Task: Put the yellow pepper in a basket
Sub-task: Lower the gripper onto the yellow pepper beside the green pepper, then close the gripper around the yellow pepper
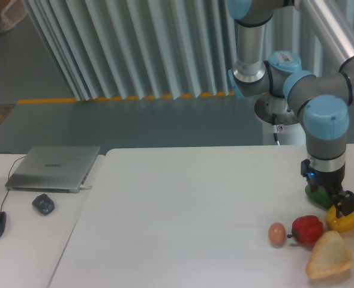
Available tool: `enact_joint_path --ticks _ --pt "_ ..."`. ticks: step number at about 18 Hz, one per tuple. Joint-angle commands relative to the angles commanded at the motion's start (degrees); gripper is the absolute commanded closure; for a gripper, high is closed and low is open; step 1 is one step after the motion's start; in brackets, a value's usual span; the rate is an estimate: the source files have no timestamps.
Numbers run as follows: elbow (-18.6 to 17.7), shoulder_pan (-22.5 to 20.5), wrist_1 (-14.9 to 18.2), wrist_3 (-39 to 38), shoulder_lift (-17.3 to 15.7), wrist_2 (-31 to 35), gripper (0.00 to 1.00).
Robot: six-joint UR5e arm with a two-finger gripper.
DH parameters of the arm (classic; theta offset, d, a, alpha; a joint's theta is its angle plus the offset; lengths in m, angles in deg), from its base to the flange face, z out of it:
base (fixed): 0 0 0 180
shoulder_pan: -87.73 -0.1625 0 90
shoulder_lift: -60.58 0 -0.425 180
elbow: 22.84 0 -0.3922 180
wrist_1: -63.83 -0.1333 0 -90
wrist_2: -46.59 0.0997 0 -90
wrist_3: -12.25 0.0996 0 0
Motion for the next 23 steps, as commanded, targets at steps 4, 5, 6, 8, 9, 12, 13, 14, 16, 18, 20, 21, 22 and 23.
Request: enact_joint_path --ticks 4,5,6,8,9,12,13,14,16,18,20,21,22,23 --pt "0.70 -0.35 -0.17 0.79 1.93 0.79 0.00" --pt "0.70 -0.61 -0.17 1.23 2.11 0.88 0.00" --pt "0.70 -0.96 -0.17 1.75 2.29 1.49 0.00" --pt "0.70 -2.71 -0.26 3.77 2.38 1.94 0.00" --pt "0.53 -3.33 -0.44 4.22 2.29 1.94 0.00" --pt "0.18 -3.42 -0.70 4.13 2.81 2.03 0.00" --pt "0.18 -3.42 -0.79 4.04 3.16 2.46 0.00" --pt "0.18 -3.42 -0.79 4.04 3.52 2.73 0.00" --pt "0.18 -3.42 -0.96 3.96 4.22 2.90 0.00" --pt "0.18 -3.42 -0.88 3.96 4.48 3.78 0.00" --pt "-0.09 -3.34 -1.05 3.52 5.01 4.05 0.00" --pt "-0.26 -3.25 -1.05 3.52 5.10 4.05 0.00" --pt "-0.44 -3.25 -1.05 3.43 5.10 4.22 0.00" --pt "-0.53 -3.25 -1.14 3.43 5.45 4.92 0.00"
